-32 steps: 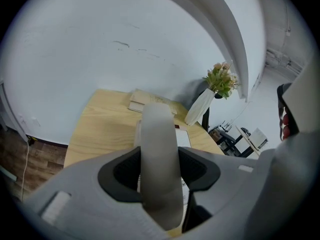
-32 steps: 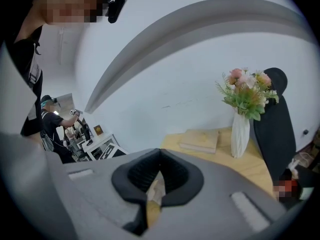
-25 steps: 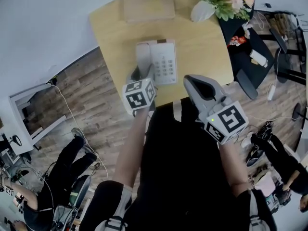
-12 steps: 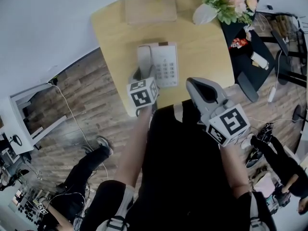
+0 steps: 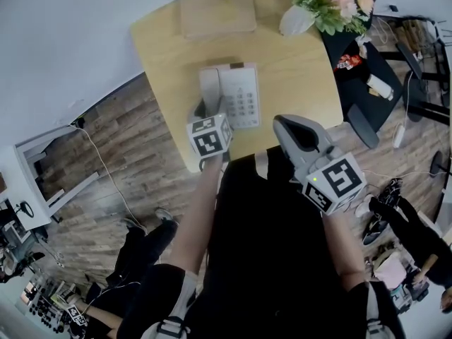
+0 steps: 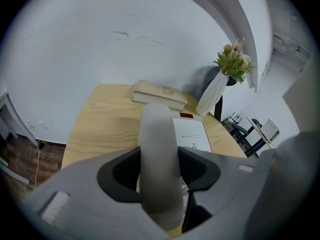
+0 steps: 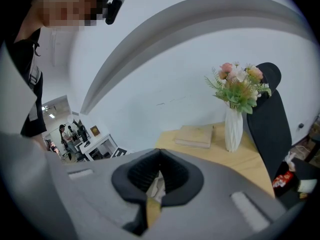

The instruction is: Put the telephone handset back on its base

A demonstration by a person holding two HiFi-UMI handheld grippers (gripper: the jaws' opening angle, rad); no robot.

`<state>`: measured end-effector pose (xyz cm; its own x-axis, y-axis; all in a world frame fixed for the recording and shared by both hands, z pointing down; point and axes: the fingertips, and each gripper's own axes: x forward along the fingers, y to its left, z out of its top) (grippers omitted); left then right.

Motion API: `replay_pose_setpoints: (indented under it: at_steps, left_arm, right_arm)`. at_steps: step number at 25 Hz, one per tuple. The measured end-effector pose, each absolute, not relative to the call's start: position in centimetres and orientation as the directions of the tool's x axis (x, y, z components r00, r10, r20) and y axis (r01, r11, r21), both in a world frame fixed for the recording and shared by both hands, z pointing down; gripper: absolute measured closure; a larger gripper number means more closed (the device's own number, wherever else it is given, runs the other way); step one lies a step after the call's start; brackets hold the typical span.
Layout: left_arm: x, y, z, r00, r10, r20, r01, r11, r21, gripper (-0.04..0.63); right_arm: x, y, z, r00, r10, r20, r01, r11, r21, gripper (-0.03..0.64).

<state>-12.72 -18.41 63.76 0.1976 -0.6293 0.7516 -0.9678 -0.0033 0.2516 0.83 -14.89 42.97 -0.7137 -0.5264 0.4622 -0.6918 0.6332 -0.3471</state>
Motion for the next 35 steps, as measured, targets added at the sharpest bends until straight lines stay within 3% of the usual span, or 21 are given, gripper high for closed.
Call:
replay_pose_setpoints:
  at_steps: [35]
  left_arm:
    - [-13.3, -16.9, 62.1, 0.252, -0.645, 0.721, -0.948, -0.017, 0.316, 0.367]
  right_arm:
    - [0.8, -12.9, 42.2, -0.719, -0.536, 0.441, -0.688, 0.636, -0.348, 0.617]
